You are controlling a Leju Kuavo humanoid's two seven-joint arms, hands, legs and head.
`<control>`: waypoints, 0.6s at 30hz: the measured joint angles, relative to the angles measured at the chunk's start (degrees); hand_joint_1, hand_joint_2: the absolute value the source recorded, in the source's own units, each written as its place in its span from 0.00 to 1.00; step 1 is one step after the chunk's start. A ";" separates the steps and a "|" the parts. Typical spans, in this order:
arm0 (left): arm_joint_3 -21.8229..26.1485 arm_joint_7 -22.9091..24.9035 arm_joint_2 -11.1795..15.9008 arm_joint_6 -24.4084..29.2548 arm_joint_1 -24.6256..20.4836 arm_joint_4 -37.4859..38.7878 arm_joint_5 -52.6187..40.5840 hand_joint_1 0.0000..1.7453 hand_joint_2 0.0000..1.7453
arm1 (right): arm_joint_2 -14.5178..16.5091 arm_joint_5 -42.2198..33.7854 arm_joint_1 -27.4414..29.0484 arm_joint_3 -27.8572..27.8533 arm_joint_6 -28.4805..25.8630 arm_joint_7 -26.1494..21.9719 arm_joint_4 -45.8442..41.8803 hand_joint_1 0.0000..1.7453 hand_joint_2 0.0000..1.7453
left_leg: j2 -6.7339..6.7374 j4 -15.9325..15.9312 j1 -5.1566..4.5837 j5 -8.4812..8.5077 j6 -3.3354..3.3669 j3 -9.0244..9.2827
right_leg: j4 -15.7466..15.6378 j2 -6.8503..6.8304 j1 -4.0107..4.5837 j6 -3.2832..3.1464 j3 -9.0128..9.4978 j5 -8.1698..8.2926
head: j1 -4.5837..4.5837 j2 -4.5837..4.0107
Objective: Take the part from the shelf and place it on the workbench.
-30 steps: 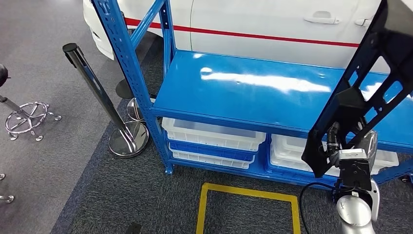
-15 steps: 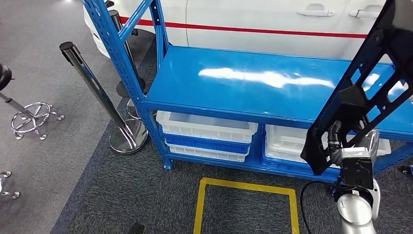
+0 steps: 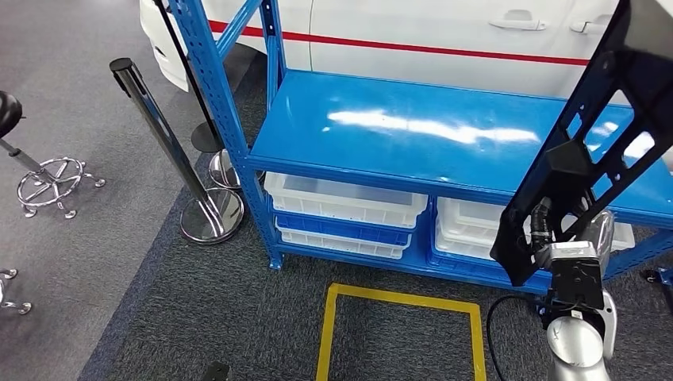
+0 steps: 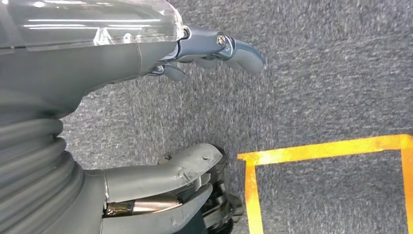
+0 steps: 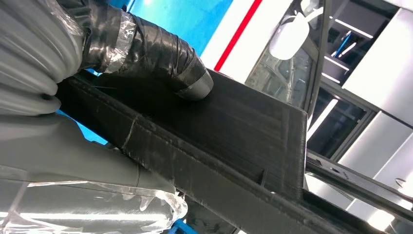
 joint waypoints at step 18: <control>0.04 0.30 0.02 -0.01 -0.05 0.00 -0.04 0.00 1.00 | 0.02 0.00 -0.77 0.21 0.08 0.08 0.04 1.00 1.00 | -0.23 11.00 0.68 -5.64 -2.61 -3.26 | -13.11 -0.24 0.50 -2.77 4.39 7.59 | -0.06 0.00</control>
